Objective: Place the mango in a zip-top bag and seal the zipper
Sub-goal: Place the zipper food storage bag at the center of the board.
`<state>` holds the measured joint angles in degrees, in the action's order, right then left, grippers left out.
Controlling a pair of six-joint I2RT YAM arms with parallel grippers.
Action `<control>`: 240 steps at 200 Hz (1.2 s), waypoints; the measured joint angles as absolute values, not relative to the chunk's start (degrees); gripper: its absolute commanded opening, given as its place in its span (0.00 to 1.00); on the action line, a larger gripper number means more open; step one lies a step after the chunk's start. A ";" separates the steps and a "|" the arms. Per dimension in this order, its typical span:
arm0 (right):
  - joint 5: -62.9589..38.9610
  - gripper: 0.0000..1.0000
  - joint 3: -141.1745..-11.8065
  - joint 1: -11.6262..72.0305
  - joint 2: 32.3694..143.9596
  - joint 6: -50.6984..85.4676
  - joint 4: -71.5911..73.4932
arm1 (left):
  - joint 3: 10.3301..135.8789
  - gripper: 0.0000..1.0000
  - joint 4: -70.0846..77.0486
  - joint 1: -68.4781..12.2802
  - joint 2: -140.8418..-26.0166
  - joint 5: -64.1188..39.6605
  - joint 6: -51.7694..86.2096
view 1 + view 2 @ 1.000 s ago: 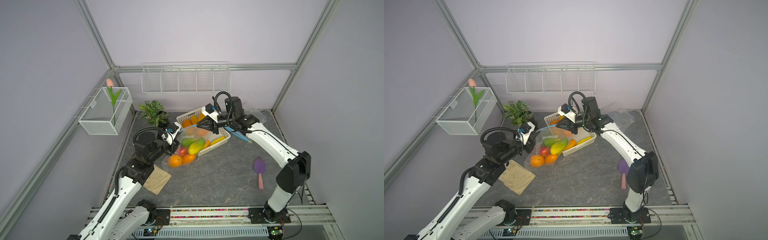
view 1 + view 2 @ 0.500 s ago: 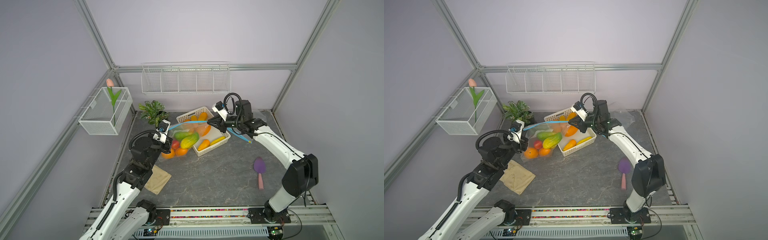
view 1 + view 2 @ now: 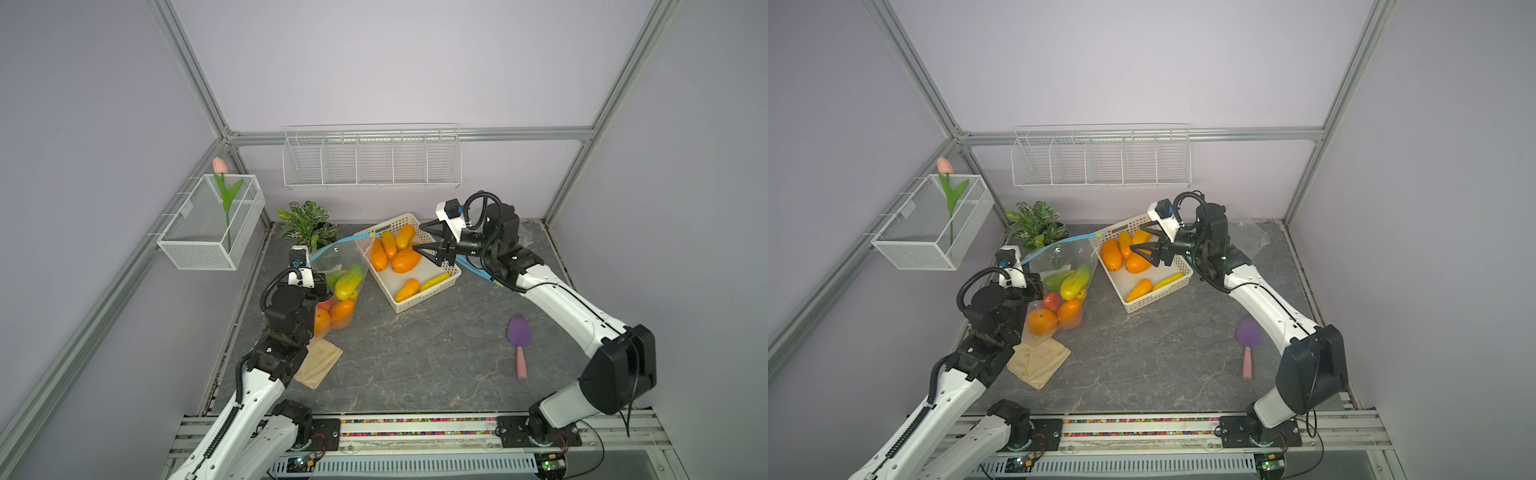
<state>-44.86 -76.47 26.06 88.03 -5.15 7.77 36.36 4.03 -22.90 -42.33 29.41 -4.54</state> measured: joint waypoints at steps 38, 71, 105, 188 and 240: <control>-43.88 0.80 -74.24 25.96 87.55 -5.13 8.43 | 31.44 0.01 3.64 -17.89 -37.69 40.03 5.50; -41.32 0.83 -73.43 25.56 87.55 -5.06 8.38 | 30.13 0.12 0.51 -15.97 -35.86 49.32 13.37; -36.77 0.88 -71.85 24.69 87.55 -3.53 8.29 | 28.49 0.25 0.95 -14.90 -36.34 52.42 16.49; -32.14 0.89 -68.55 23.03 87.39 -2.09 7.86 | 26.13 0.00 -4.36 -14.90 -30.59 57.49 26.59; -32.29 0.89 -68.55 22.85 87.39 -1.78 7.88 | 20.73 0.00 -0.25 -14.83 -28.03 59.27 27.83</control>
